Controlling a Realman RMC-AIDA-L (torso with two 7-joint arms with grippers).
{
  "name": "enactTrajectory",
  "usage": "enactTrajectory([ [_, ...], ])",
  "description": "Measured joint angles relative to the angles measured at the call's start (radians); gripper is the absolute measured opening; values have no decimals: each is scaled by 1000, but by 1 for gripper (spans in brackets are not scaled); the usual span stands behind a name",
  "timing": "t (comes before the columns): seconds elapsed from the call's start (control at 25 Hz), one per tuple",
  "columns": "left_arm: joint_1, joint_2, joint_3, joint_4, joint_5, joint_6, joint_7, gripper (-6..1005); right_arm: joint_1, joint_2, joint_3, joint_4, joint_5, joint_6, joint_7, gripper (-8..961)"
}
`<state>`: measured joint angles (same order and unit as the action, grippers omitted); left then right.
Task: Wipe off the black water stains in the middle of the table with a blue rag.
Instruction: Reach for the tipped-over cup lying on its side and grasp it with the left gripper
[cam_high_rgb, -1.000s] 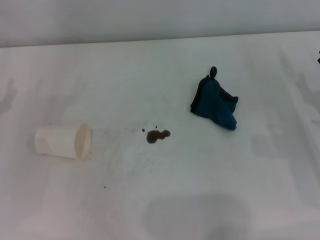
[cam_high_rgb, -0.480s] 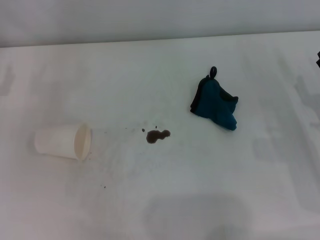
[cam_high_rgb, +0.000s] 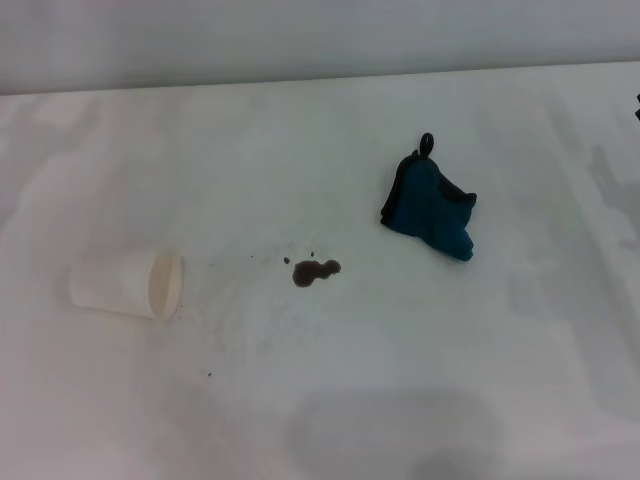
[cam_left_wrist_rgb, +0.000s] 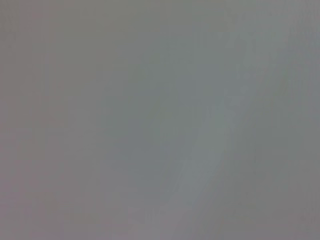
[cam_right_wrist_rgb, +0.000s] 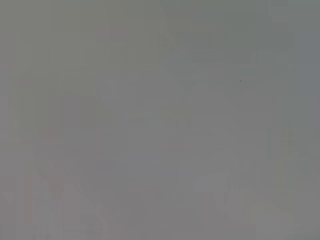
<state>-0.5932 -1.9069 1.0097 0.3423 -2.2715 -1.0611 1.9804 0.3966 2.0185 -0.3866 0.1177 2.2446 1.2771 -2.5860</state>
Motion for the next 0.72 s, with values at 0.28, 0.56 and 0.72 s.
enactTrajectory([
  [0.28, -34, 114, -5, 196, 522, -88, -522, 854, 1, 0, 0, -2, 0, -1, 0, 867],
  [0.56, -80, 250, -12, 354, 932, -371, -881, 855, 10, -1, 0, -8, 3, -6, 1, 867],
  [0.72, -110, 301, -92, 436, 1067, -624, -855, 855, 32, -1, 1, -17, -1, -21, -5, 867],
])
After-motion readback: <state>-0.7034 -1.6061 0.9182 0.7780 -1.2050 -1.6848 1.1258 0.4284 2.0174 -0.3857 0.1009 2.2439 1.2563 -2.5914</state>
